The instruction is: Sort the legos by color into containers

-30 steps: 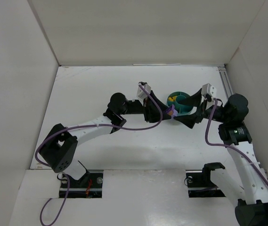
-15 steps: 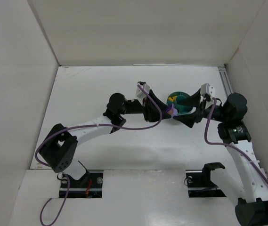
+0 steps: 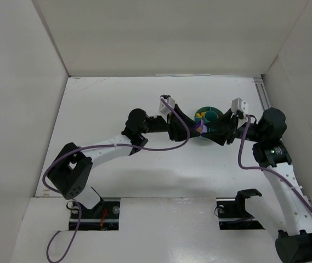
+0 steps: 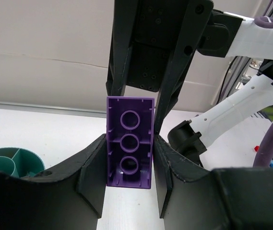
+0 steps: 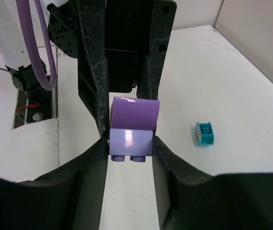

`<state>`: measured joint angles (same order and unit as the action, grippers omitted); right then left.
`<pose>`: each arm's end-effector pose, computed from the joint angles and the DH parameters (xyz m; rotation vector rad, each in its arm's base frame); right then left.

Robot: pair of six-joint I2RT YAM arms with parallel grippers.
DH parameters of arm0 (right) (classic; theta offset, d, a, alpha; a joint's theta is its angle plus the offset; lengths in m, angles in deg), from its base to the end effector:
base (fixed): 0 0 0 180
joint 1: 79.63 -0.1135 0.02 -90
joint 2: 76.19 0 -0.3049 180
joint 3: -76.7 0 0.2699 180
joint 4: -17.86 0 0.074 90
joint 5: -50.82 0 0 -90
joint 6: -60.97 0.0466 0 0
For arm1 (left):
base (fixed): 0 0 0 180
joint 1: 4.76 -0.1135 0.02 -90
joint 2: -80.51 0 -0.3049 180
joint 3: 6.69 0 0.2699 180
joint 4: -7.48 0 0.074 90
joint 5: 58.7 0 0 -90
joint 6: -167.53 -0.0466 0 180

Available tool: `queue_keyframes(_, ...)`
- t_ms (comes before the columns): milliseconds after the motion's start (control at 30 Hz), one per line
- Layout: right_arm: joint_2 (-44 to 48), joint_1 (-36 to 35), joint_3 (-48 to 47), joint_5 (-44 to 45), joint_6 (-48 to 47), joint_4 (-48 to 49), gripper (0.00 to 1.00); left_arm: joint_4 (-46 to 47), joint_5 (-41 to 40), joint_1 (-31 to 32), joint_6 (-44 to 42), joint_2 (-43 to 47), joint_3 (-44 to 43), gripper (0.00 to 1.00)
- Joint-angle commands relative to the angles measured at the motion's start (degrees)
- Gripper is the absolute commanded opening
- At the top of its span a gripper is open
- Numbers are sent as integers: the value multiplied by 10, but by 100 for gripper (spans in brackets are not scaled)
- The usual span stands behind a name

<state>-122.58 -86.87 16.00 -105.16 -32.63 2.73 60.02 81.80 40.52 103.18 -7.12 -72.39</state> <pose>0.1575 0.0629 0.3996 -1.0230 1.3076 0.9511 0.2186 -0.2718 0.3701 1.0598 0.9081 -1.5073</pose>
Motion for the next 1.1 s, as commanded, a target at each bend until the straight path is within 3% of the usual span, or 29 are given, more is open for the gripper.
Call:
queue_keyframes(0, -3, -4, -14, 16, -26, 30, 41, 49, 31, 17, 11, 1, -18, 0)
queue_keyframes(33, -3, -4, -14, 16, -26, 30, 32, 49, 31, 17, 11, 1, -18, 0)
queue_keyframes(100, 9, -4, -8, 26, -26, 30, 25, 49, 25, 10, 11, 1, -18, 0)
queue_keyframes(167, 17, -4, -2, 40, -31, 30, 10, 71, 25, 1, 24, 8, -2, 0)
queue_keyframes(200, 23, -4, 7, 40, -31, 30, 8, 78, 25, -15, 32, 14, -2, 0)
queue_keyframes(333, 30, 24, 40, 34, -37, 19, 1, 89, 25, -59, 43, 38, 22, 0)
queue_keyframes(600, 0, 57, 67, 23, -85, 0, 0, 70, 12, -125, 47, 100, 60, 0)
queue_keyframes(667, 0, 58, 38, 59, -136, -70, 0, 41, -3, -132, 33, 108, 67, 0)
queue_keyframes(767, -11, 58, -39, 295, -223, -253, 2, -86, -75, -132, -1, 113, 51, 0)
queue_keyframes(833, -11, 58, -47, 421, -223, -278, 2, -205, -179, -125, -26, 120, 45, 0)
queue_keyframes(933, -23, 58, -52, 491, -211, -278, 3, -347, -374, -93, -47, 125, 15, 0)
queue_keyframes(1067, -62, 58, -47, 510, -205, -245, 3, -424, -444, -93, -42, 111, -4, 0)
